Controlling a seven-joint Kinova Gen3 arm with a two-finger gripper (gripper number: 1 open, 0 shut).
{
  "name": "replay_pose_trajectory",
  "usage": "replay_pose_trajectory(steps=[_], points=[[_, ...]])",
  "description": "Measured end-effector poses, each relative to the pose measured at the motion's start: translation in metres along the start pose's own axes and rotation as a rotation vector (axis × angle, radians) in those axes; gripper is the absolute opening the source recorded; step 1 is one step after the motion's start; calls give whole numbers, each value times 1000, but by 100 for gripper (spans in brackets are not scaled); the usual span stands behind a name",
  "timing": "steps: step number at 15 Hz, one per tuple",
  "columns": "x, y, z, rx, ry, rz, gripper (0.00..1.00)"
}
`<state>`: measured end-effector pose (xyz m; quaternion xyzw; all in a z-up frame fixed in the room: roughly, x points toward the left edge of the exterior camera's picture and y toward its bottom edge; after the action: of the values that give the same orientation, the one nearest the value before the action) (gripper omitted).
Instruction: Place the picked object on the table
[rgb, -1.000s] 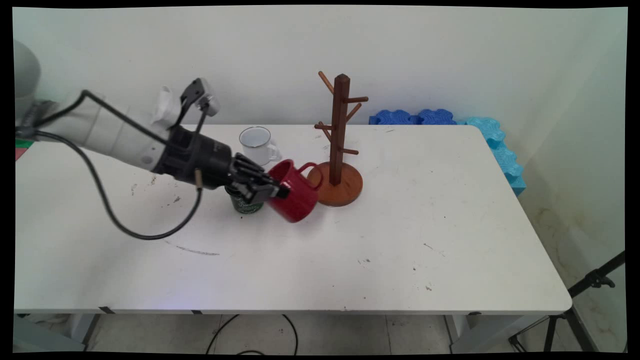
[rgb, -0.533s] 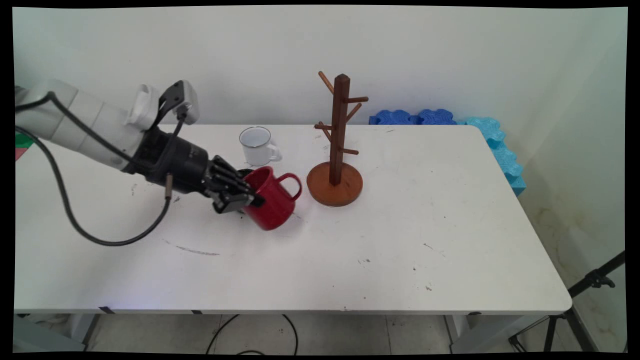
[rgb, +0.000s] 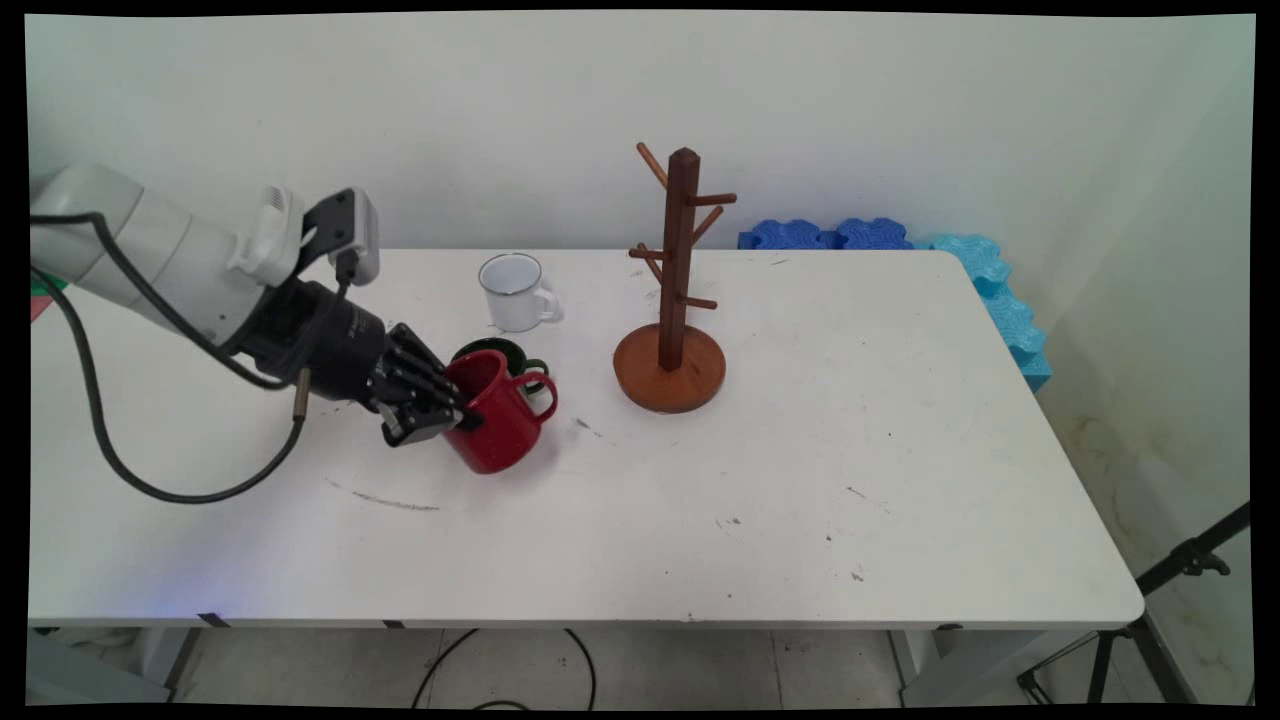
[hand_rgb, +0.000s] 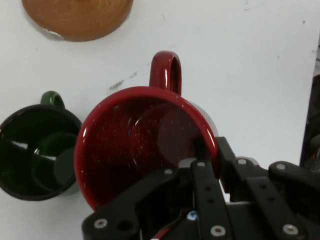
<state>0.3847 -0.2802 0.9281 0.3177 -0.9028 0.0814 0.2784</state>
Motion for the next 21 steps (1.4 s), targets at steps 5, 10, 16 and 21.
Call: replay_pose_trajectory(steps=[5, 10, 16, 21], points=[[-6, -2, 11, 7, -30, 46, 0], [-13, -4, 20, 15, -53, 68, 0], [-19, -4, 28, 20, -67, 80, 0], [-24, -5, 33, 24, -76, 88, 0]])
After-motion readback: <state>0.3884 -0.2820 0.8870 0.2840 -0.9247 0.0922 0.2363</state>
